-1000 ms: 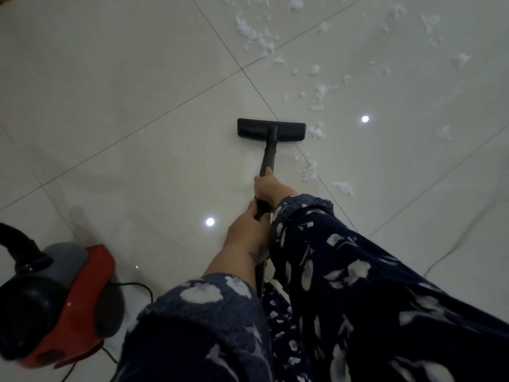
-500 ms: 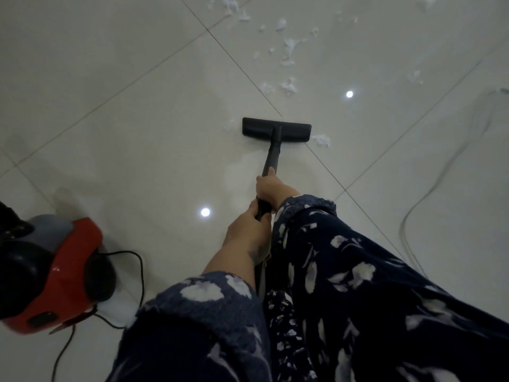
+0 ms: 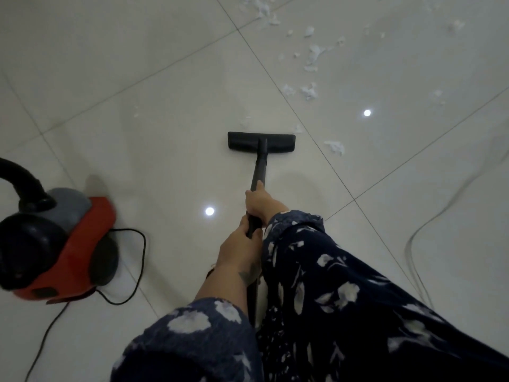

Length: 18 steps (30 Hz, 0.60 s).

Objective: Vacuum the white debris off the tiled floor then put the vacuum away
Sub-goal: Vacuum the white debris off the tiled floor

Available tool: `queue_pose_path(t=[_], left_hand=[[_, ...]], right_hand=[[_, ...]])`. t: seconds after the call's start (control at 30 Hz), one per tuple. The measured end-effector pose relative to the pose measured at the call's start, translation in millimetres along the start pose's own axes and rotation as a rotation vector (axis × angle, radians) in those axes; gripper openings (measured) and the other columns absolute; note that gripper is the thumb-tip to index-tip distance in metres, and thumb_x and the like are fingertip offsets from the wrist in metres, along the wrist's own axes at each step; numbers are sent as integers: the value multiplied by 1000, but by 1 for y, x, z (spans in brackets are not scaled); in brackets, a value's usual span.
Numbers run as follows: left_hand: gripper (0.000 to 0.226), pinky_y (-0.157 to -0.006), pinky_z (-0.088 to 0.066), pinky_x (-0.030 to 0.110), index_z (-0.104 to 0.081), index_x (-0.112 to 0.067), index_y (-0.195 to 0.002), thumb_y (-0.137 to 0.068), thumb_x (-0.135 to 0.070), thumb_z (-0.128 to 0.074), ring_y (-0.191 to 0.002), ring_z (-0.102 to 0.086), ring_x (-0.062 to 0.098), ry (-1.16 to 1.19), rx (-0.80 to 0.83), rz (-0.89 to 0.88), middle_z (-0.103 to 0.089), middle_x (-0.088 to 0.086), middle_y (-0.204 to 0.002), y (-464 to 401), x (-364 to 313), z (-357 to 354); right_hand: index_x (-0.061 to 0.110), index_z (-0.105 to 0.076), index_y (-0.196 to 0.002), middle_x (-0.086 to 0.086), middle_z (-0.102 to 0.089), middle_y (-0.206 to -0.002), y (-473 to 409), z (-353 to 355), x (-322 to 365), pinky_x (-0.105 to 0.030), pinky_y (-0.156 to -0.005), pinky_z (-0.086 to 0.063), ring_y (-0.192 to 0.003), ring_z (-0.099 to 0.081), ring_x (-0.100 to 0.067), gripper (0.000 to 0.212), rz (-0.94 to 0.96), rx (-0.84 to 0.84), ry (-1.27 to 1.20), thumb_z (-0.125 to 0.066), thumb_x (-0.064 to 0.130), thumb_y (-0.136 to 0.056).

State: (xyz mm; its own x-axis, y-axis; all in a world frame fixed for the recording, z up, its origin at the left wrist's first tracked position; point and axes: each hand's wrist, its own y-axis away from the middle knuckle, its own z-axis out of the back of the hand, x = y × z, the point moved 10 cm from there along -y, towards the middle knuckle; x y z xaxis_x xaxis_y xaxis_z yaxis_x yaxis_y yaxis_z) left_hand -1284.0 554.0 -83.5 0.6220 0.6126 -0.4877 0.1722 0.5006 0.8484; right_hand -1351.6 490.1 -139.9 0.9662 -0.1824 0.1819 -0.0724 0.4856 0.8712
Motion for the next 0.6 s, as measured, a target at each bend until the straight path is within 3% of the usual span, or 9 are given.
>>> queue_pose_path(t=[0.1, 0.13, 0.17, 0.23, 0.3, 0.43, 0.6], left_hand=[[50, -105, -45, 44, -33, -39, -150, -101, -42, -40, -122, -57, 28, 42, -18, 1, -60, 2, -137, -2, 12, 5], [50, -105, -45, 45, -32, -41, -150, -100, -42, -40, -123, -56, 28, 54, -21, 6, -59, 2, -138, -4, 15, 7], [51, -104, -45, 44, -31, -42, -150, -100, -42, -40, -122, -56, 28, 51, -22, 12, -59, 1, -138, -6, 18, 9], [49, -90, -50, 33, -32, -42, -150, -101, -40, -39, -115, -59, 27, 32, -24, 16, -60, 2, -135, -11, 18, 14], [47, -72, -47, 24, -35, -39, -149, -102, -39, -38, -106, -61, 25, 31, -27, 13, -62, 4, -132, -19, 14, 20], [46, -86, -44, 29, -37, -36, -147, -102, -39, -38, -115, -59, 26, 16, -29, -11, -61, 3, -132, -37, -2, 27], [44, -61, -45, 23, -37, -37, -146, -102, -40, -38, -85, -62, 17, -18, -8, -20, -65, 3, -123, -49, -11, 24]], right_hand=[[-4, -31, -143, -18, -37, -146, -20, -10, 10, -40, -118, -19, -139, -29, -35, 43, -10, 15, 176, -29, 12, -103], [-3, -30, -144, -17, -37, -145, -21, -14, 8, -36, -114, -25, -139, -29, -35, 44, -59, 46, 132, -30, 12, -103], [-2, -27, -145, -17, -34, -147, -21, -18, 0, -33, -111, -29, -140, -27, -35, 45, -167, 29, -109, -30, 11, -103], [-5, -38, -139, -18, -36, -145, -30, -6, 0, -42, -117, -21, -140, -27, -35, 40, -169, -32, -247, -30, 8, -102], [-2, -51, -129, -16, -46, -137, -29, 3, 1, -52, -118, -13, -131, -39, -29, 34, -164, -28, -233, -36, 9, -101], [1, -53, -128, -13, -49, -134, -39, 29, -3, -52, -116, -19, -127, -43, -25, 33, -156, -151, -145, -40, 15, -100], [1, -51, -130, -13, -46, -136, -52, 41, 1, -50, -117, -18, -128, -41, -26, 34, -66, -103, 130, -39, 15, -101]])
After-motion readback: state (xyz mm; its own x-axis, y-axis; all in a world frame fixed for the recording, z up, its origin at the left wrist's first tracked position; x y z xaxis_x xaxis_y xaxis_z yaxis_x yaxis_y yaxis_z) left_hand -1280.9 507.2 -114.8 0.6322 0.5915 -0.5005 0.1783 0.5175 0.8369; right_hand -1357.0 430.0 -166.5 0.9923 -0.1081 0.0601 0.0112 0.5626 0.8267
